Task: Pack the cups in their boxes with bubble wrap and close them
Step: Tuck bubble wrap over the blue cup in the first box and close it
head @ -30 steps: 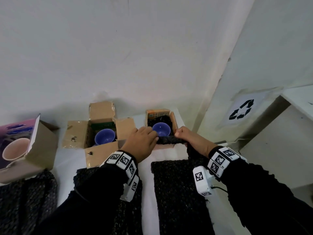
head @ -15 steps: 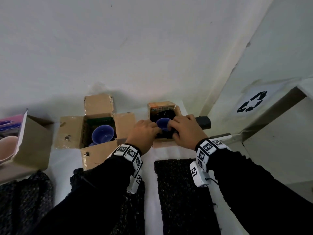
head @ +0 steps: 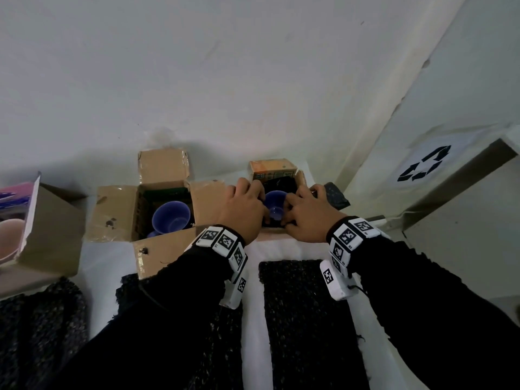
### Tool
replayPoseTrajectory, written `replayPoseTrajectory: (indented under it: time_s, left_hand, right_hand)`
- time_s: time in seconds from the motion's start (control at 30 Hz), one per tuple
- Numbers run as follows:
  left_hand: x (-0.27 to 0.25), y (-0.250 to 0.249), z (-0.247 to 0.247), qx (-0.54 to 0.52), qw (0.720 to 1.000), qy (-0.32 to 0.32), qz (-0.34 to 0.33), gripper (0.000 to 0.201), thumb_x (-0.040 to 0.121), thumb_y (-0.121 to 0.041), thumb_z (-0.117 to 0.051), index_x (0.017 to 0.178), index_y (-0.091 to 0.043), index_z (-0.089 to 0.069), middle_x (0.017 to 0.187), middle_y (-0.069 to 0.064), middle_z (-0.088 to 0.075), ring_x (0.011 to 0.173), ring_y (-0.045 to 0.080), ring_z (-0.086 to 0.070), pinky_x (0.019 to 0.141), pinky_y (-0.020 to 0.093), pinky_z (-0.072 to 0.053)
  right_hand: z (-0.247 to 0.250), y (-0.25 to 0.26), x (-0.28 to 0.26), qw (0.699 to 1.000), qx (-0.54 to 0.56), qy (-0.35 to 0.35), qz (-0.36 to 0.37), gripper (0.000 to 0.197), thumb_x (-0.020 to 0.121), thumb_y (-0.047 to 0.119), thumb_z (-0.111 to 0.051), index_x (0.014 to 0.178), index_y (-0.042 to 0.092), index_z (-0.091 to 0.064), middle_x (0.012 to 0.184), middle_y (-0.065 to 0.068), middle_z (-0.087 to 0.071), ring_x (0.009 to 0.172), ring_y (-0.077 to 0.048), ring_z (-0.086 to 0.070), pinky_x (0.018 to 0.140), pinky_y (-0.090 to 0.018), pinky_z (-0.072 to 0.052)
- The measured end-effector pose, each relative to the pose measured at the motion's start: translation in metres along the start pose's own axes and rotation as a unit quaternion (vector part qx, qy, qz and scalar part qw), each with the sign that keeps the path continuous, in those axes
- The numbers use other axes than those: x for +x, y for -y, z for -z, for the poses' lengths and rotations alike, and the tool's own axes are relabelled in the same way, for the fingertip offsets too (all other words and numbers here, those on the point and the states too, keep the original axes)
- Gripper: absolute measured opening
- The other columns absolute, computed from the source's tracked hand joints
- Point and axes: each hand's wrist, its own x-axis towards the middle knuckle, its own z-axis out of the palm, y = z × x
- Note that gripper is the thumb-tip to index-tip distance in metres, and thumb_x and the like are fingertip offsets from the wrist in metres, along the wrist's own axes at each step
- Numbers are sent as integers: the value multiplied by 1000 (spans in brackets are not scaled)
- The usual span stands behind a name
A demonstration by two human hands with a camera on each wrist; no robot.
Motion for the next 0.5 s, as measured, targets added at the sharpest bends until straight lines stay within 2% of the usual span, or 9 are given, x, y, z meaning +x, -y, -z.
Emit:
replayPoseTrajectory:
  time_s: [0.07, 0.13, 0.23, 0.3, 0.37, 0.43, 0.5]
  left_hand:
    - [-1, -2, -1, -20, 1000, -14, 6, 19, 87, -25, -56, 105, -30, -63, 112, -3, -48, 102, 23, -39, 82, 32, -30]
    - [-2, -3, 0, -34, 999, -27, 18, 18, 87, -18, -54, 103, -25, -57, 104, -1, -55, 98, 22, -44, 78, 31, -29]
    - [-2, -2, 2, 19, 999, -32, 18, 15, 88, -23, -54, 96, -21, -66, 101, 0, -57, 100, 26, -42, 81, 35, -32]
    - [-1, -1, 6, 40, 999, -32, 16, 21, 87, -35, -56, 91, -21, -71, 105, 0, -54, 102, 27, -40, 82, 38, -31]
    - [-4, 0, 8, 47, 998, -29, 15, 35, 86, -47, -51, 87, -19, -72, 104, 1, -53, 101, 27, -40, 82, 39, -30]
    - [-7, 0, 8, 44, 999, -18, 19, 38, 90, -40, -42, 92, -18, -72, 108, 2, -52, 103, 27, -39, 84, 39, -30]
    - [-9, -2, 8, 40, 999, 8, 21, 33, 91, -29, -41, 101, -18, -71, 115, 3, -48, 108, 29, -37, 88, 39, -30]
  right_hand:
    - [-1, 1, 1, 999, 33, 15, -26, 41, 93, 43, -33, 107, 25, -66, 119, 4, -51, 115, -22, -32, 100, -47, -19]
    - [2, 1, 2, 998, 45, 6, -30, 32, 93, 39, -35, 107, 29, -63, 114, 7, -56, 117, -23, -32, 100, -48, -16]
    - [7, 1, 1, 999, 20, -1, -25, 25, 95, 33, -41, 103, 33, -65, 108, 9, -59, 123, -26, -32, 103, -52, -15]
    - [7, 1, 0, 999, -15, 18, -30, 33, 95, 38, -38, 108, 28, -67, 116, 4, -54, 126, -28, -30, 105, -53, -14]
    - [3, 2, 1, 999, -14, 10, -40, 40, 93, 43, -34, 109, 24, -66, 118, 1, -47, 128, -28, -28, 106, -52, -14]
    - [1, 0, 1, 998, 0, -5, -55, 47, 89, 45, -29, 108, 20, -63, 116, 2, -44, 127, -25, -28, 104, -50, -16]
    - [2, -2, 0, 998, 4, 12, -60, 48, 88, 43, -29, 111, 17, -62, 116, 1, -46, 126, -25, -29, 103, -48, -17]
